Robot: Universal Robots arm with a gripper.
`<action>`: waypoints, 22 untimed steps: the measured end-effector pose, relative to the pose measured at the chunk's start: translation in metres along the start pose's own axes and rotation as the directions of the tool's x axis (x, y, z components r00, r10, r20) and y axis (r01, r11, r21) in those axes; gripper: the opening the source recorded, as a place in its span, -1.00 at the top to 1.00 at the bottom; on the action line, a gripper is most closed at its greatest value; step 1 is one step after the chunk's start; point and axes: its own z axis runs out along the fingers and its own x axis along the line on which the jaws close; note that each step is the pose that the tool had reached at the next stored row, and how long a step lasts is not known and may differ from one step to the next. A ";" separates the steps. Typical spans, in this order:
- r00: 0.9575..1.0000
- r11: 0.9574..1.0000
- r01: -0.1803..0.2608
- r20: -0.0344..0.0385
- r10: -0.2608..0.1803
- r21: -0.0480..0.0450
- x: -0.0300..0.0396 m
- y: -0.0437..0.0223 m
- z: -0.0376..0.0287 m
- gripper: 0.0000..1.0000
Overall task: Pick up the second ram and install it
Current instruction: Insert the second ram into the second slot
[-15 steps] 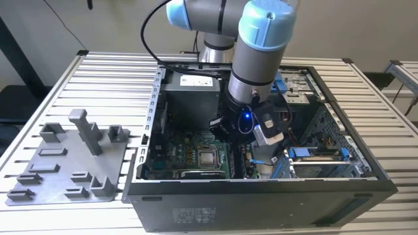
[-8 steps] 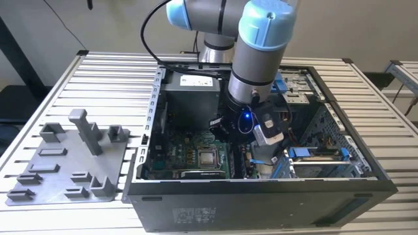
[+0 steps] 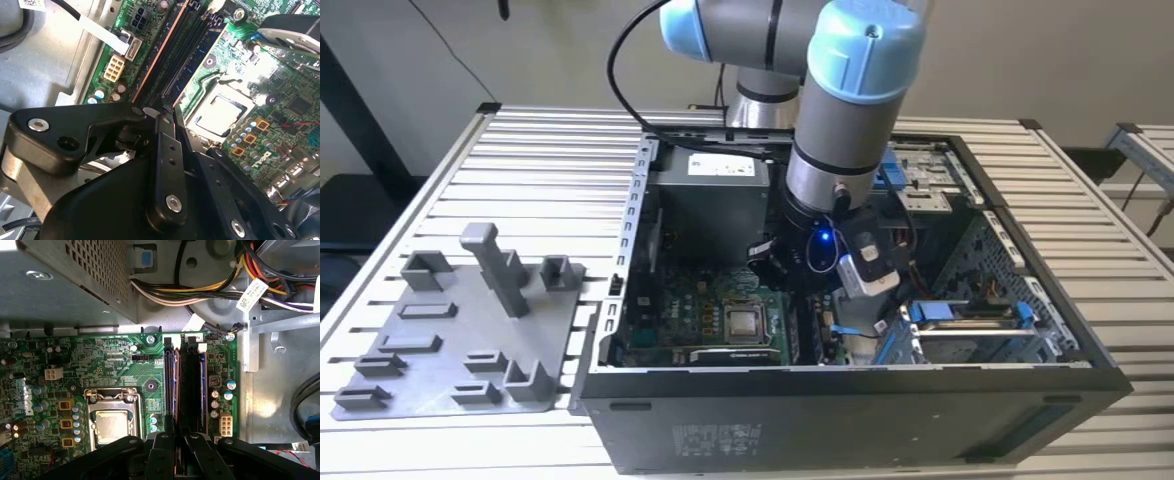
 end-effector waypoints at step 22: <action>0.999 0.999 0.033 0.001 -0.033 0.006 0.0003 -0.0002 -0.0127 0.72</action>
